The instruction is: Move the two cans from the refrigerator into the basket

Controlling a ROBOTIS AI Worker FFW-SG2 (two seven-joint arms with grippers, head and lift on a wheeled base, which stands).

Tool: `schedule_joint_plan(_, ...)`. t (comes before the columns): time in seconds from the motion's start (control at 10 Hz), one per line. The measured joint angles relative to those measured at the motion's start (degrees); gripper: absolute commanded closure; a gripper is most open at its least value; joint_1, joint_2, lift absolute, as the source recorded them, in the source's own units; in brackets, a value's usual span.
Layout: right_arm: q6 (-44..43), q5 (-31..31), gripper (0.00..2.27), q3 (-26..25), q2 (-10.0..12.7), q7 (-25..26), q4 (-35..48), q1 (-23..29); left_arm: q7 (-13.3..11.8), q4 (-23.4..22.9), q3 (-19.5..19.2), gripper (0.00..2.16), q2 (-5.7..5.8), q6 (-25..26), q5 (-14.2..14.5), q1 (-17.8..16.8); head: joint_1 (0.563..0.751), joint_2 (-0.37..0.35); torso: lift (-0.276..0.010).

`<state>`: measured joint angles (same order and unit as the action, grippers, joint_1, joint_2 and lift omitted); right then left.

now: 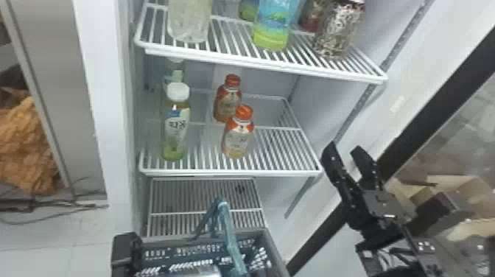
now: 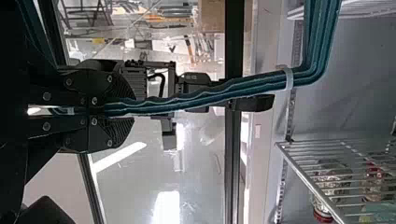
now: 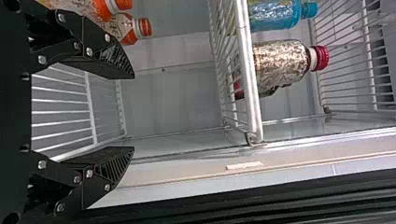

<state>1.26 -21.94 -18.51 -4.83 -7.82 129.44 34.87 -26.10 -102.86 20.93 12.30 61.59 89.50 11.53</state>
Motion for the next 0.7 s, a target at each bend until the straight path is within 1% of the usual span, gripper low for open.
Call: schedule_joint_plan(0.7, 0.0, 0.0, 0.52, 0.0, -0.01, 0.0, 0.21, 0.08, 0.0, 0.0, -0.05, 1.21, 0.0, 0.0, 0.19, 0.23, 0.695, -0.35, -0.266)
